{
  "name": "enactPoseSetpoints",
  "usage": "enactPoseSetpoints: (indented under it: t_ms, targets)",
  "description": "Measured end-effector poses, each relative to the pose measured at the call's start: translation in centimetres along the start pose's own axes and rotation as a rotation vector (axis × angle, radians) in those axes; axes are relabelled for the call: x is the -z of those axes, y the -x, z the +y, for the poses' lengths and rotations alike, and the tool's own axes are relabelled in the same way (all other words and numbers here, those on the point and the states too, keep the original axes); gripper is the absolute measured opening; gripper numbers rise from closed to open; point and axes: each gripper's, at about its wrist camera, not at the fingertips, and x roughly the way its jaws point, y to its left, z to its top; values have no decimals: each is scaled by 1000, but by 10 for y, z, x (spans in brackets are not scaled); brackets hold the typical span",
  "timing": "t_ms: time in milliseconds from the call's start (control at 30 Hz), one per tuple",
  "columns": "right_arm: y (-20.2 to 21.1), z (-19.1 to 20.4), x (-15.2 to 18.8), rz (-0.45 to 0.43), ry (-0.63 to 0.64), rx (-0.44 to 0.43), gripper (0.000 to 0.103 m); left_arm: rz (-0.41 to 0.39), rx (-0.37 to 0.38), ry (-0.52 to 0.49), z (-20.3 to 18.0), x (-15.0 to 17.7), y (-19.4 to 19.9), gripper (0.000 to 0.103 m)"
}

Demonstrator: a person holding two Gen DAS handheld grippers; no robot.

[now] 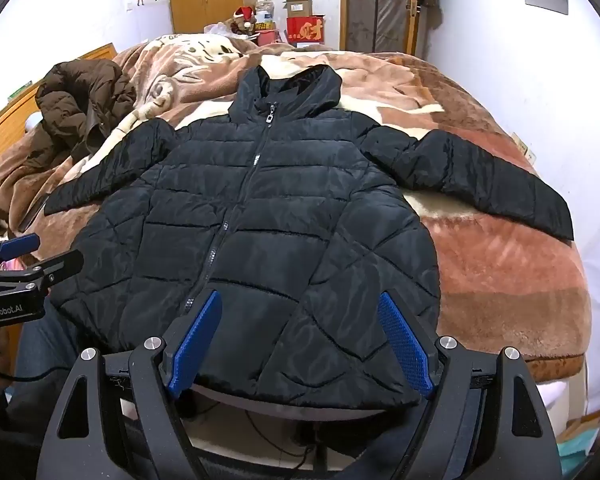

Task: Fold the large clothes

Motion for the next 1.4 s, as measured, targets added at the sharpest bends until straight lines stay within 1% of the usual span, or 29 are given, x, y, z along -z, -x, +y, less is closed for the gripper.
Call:
enactPoseSetpoints:
  t_ms: [100,167,300,333,467,500,900,1400]
  targets:
    - [-1,1,0,0,-1,0,80,-5,2,-3,0,0,1,102]
    - [0,1,0,-3,0,0,80,10,-2,-2,1,3,-3,102]
    - [0,1,-2,3,2,-1,80,12,6,4,3,8,-7,102]
    - [-4,1,6,8,2,2,80,15,9,4,5,7,-6,102]
    - [-2,-1,7,8,-1,3,80,20,10,4,4,8,-8,102]
    - [-1,2,2,14,3,6,80,21,9,4,4,8,-8,102]
    - [-7,3,5,19,4,5,80,24,9,3,3,9,-7,102]
    - [-4,3,2,23,5,6,80,26,9,4,1,10,-7,102]
